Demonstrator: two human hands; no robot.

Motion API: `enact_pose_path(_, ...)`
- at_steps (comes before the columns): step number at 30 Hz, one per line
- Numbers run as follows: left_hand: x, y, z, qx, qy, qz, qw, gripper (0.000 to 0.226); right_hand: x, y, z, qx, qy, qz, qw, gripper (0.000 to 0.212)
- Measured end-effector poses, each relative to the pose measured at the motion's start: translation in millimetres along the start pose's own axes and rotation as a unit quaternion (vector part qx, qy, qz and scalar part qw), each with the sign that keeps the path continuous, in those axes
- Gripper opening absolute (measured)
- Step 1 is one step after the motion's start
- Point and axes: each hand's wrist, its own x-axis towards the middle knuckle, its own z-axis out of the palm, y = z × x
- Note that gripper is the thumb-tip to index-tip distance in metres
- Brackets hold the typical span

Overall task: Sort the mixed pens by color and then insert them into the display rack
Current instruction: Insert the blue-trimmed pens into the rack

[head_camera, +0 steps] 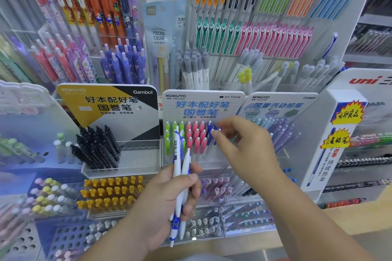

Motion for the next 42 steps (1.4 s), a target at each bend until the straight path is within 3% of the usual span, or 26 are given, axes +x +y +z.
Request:
enact_pose_path(2,0,1,3,-0.002,-0.024,-0.004,1.0,0.031,-5,-10,-5,0.155,-0.126,0.093,0.975,0.009)
enact_pose_path(4,0,2,7,-0.002,-0.039,-0.006,0.999,0.034,-12,-15,-6,0.247,-0.234,0.129,0.931,0.009)
enact_pose_path(6,0,4,10,-0.006,-0.049,-0.008,0.999,0.029,-17,-15,-3,0.297,-0.257,0.141,0.909,0.007)
enact_pose_path(11,0,4,12,0.025,-0.059,-0.007,0.998,0.029,-24,-11,-3,0.347,-0.237,0.166,0.892,0.008)
enact_pose_path(24,11,-4,8,0.107,0.042,0.01,0.993,0.013,-21,-11,-3,0.302,-0.085,0.2,0.928,0.019)
enact_pose_path(28,14,-4,6,0.105,0.057,0.013,0.993,0.015,-16,-10,-10,0.299,-0.072,0.196,0.931,0.008)
enact_pose_path(31,16,-3,3,0.089,0.077,0.012,0.993,0.017,-6,-7,-28,0.32,-0.011,0.183,0.93,0.004)
enact_pose_path(36,16,-3,2,0.03,0.088,-0.006,0.996,0.033,12,9,-46,0.189,0.055,0.115,0.974,0.016)
enact_pose_path(42,15,-1,2,0.024,0.068,-0.002,0.997,0.029,11,24,-25,0.015,0.023,0.044,0.999,0.021)
